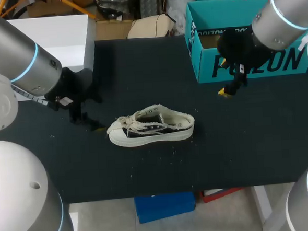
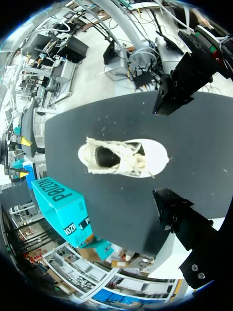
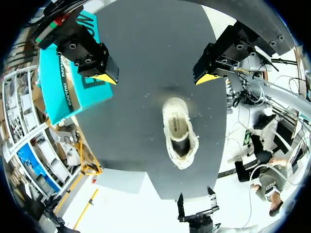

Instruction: Take the shoe out of the shoebox, open the shoe tongue, remove and reinsert the insole, then place the shoe into the shoebox

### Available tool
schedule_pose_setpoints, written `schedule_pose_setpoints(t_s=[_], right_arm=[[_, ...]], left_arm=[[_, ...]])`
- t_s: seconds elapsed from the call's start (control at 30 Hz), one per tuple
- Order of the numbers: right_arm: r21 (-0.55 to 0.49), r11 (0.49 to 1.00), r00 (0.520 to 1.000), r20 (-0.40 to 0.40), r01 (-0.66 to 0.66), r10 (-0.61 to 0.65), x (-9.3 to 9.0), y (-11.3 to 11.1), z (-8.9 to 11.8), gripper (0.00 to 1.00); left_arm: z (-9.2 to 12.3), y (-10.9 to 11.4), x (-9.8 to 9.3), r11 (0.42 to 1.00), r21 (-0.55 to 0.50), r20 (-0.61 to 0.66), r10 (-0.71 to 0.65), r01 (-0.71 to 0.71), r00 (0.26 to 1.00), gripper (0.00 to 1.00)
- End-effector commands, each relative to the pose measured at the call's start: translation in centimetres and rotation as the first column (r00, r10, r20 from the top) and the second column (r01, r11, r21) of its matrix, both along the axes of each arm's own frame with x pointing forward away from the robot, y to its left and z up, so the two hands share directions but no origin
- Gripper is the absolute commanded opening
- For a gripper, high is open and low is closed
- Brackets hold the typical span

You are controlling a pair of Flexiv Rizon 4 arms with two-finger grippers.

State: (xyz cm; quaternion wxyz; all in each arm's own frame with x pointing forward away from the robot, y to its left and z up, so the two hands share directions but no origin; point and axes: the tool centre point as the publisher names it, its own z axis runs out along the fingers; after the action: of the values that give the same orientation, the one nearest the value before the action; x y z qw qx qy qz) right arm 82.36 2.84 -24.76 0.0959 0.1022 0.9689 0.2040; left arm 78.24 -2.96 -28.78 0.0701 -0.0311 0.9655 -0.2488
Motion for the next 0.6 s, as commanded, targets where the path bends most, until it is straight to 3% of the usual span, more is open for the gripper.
schedule_pose_setpoints(t_s=[0.03,0.2,0.27,0.6], right_arm=[[0.198,0.980,0.998,0.066,-0.022,0.009,-0.6,1.1,-2.4,1.00],[0.294,0.955,0.993,0.117,-0.047,0.013,-0.8,2.7,-4.0,1.00],[0.283,0.959,0.986,0.165,-0.025,-0.023,-0.8,3.2,-4.1,1.00],[0.283,0.959,0.986,0.165,-0.025,-0.023,-0.8,3.2,-4.1,1.00]], left_arm=[[-0.2,0.0,0.0,1.000,-0.002,0.004,0.000,0.000,1.000,1.00],[-0.2,0.0,0.0,1.000,-0.002,0.004,0.000,0.000,1.000,1.00],[-0.2,0.0,0.0,1.000,-0.002,0.004,0.000,0.000,1.000,1.00],[-0.2,0.0,0.0,1.000,-0.002,0.004,0.000,0.000,1.000,1.00]])
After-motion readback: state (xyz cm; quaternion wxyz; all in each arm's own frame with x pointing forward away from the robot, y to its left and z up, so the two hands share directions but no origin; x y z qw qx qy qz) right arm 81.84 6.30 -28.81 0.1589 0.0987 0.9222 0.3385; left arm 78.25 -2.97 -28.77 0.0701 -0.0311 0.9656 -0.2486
